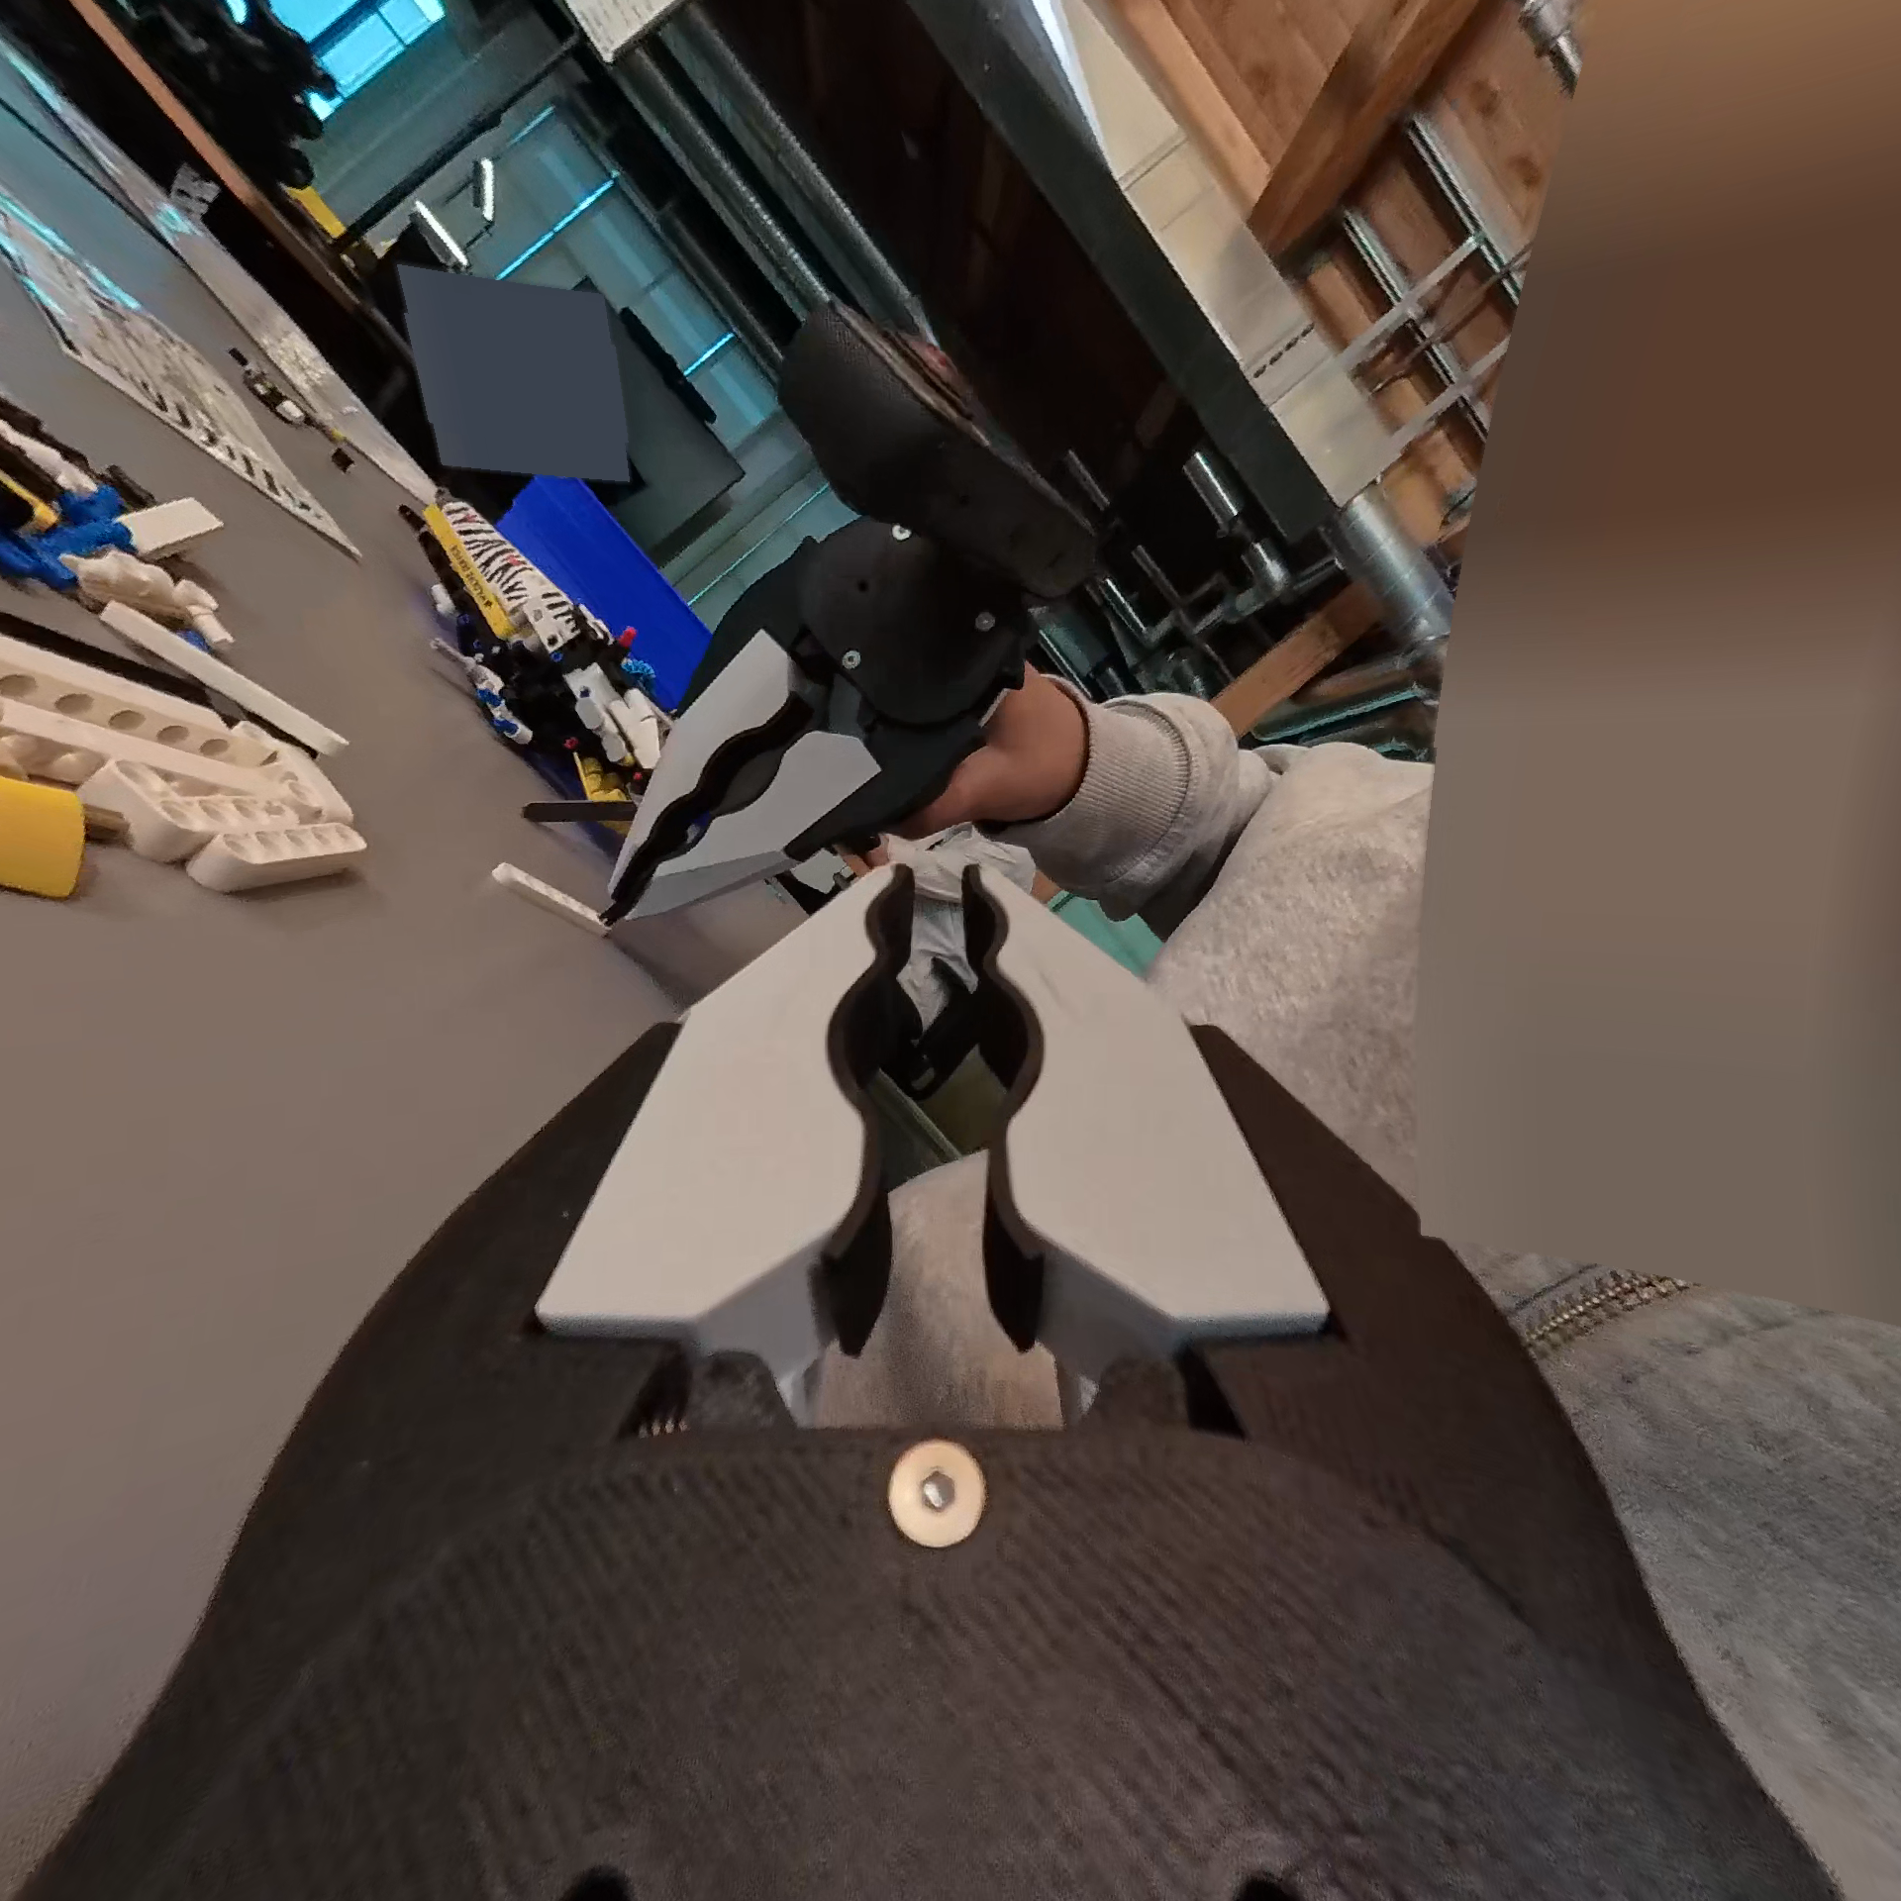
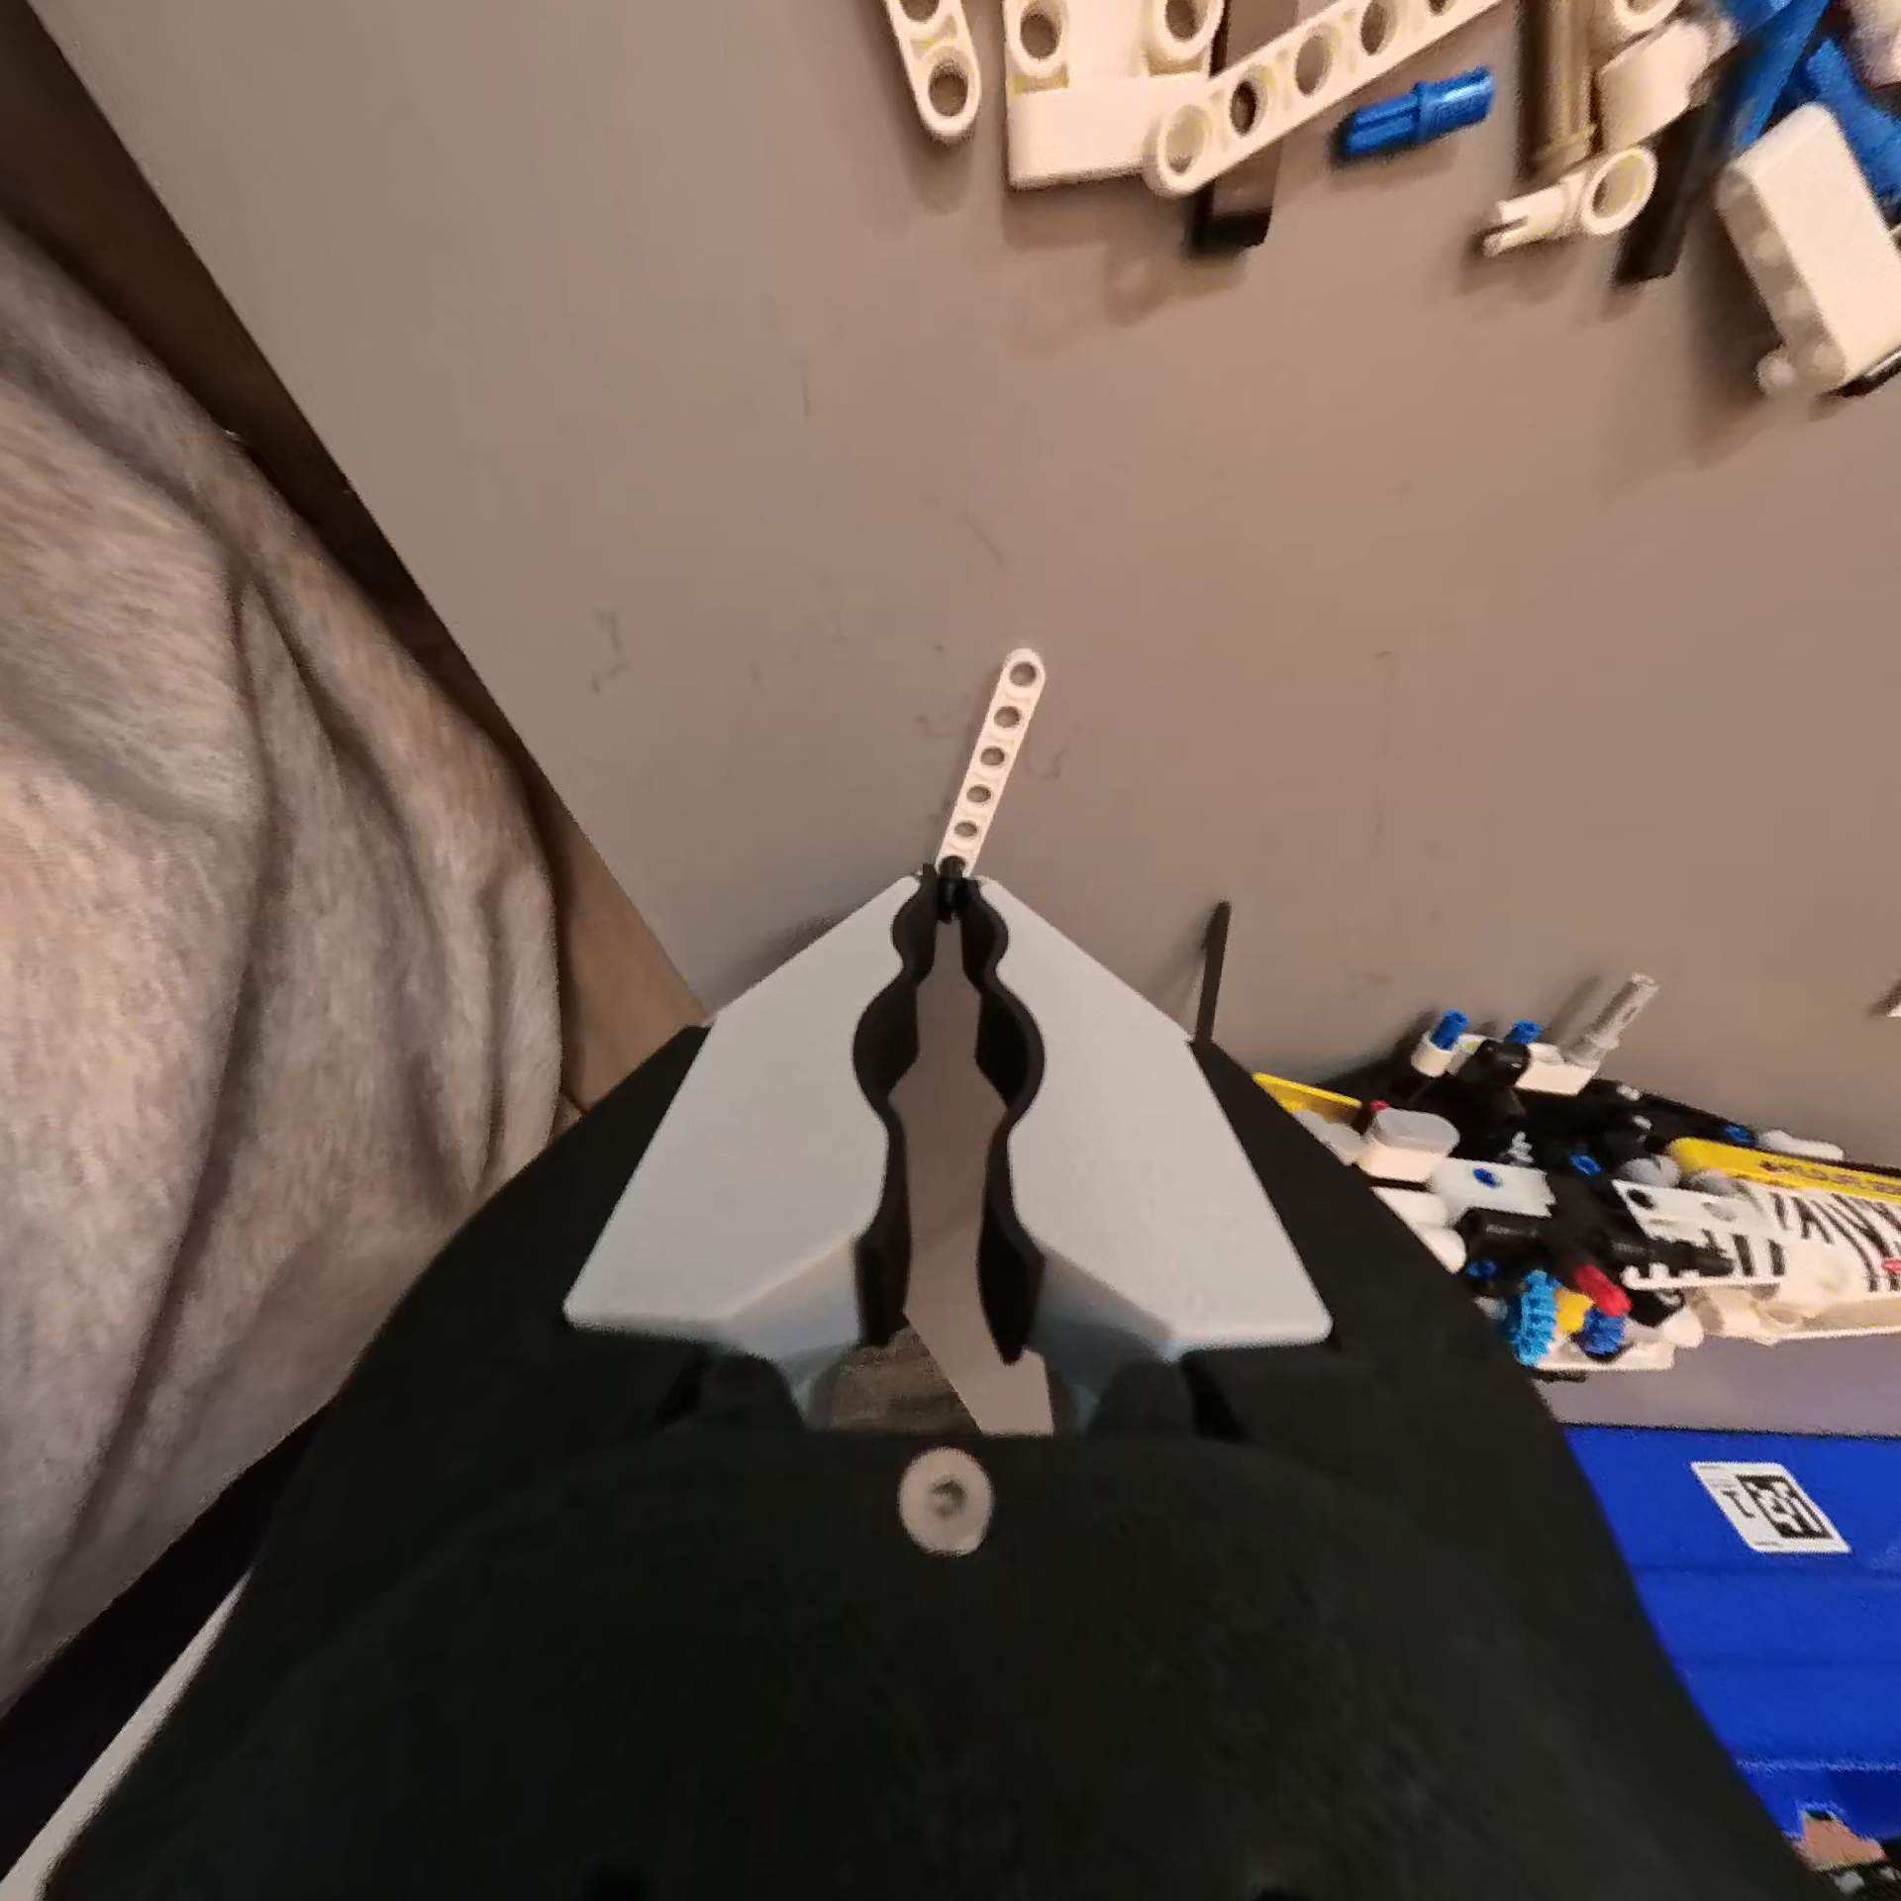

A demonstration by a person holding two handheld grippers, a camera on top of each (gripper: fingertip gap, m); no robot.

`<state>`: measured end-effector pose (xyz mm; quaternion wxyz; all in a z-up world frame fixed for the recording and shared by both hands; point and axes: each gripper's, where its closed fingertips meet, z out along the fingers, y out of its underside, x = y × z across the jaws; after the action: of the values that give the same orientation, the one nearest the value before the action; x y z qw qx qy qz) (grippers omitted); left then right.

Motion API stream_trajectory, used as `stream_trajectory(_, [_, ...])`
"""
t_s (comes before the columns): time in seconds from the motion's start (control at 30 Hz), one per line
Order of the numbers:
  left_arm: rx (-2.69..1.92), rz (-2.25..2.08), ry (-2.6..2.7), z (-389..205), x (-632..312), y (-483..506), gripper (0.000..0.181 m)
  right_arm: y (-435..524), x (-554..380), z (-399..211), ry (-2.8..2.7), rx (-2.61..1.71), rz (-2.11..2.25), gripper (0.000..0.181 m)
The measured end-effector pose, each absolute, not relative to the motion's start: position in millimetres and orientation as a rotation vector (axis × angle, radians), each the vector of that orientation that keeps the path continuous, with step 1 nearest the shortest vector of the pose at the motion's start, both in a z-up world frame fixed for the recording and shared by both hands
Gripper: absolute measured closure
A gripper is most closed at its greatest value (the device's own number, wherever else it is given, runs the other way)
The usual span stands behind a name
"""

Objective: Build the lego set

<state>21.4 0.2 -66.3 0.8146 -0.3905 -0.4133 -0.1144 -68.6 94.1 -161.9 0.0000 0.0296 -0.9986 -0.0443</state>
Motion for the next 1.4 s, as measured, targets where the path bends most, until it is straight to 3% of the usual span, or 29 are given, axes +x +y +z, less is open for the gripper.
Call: stream_trajectory(1.4, [-0.852, -0.285, -0.894, -72.8, 21.1, 2.8, 0.170, 91.1, -68.5, -164.7, -3.179, 0.051, -0.048, 0.179])
